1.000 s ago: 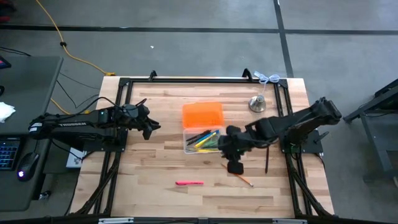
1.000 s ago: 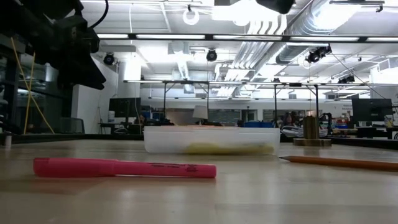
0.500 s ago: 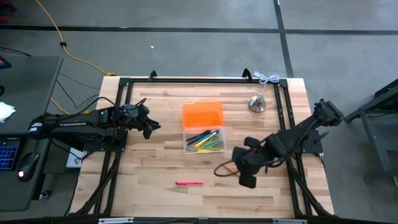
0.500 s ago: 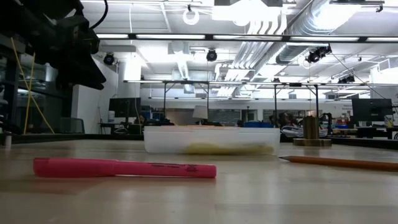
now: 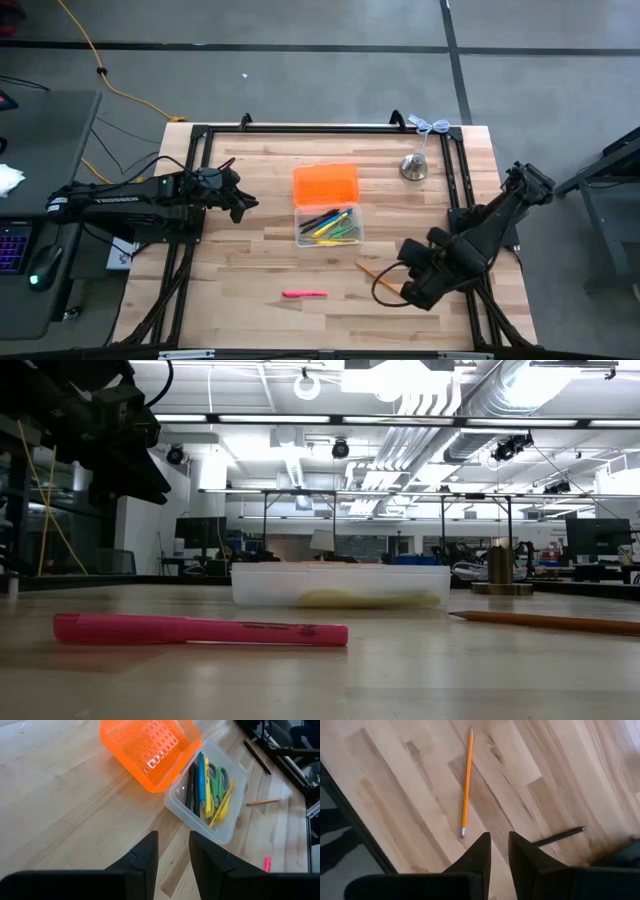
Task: Pick & place school supplies into a supply box
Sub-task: Put the black pen into the orange supply box
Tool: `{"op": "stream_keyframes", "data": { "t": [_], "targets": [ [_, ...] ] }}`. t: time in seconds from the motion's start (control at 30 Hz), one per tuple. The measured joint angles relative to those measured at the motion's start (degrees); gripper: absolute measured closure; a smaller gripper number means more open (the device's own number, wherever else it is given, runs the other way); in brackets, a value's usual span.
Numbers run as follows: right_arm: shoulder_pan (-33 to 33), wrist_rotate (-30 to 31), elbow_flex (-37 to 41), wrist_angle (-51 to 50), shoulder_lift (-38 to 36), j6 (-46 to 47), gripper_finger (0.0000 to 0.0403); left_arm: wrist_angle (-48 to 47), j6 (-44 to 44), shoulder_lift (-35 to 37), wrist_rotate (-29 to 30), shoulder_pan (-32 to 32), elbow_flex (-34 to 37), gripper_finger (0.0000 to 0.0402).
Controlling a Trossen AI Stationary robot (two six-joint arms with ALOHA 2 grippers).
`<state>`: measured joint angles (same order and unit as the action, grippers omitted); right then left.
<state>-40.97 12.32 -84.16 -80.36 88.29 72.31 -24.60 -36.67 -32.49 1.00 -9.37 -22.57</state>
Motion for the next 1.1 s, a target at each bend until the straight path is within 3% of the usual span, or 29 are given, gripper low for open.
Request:
{"op": "stream_keyframes", "data": {
  "t": [0.33,0.73,1.1],
  "targets": [
    [-0.1,3.8,0.0,-5.8,-4.1,14.3,0.0361,0.0,1.1,0.0,0.0,0.0,0.0,0.0261],
    [7.5,0.0,0.6,-8.7,-5.7,19.5,0.0359,0.0,1.9,0.0,-0.5,0.0,0.0,0.0261],
    [9.5,-7.2,14.2,-5.5,-11.1,29.8,0.0359,0.0,1.9,0.0,-0.5,0.0,0.0,0.0261]
  ]
}}
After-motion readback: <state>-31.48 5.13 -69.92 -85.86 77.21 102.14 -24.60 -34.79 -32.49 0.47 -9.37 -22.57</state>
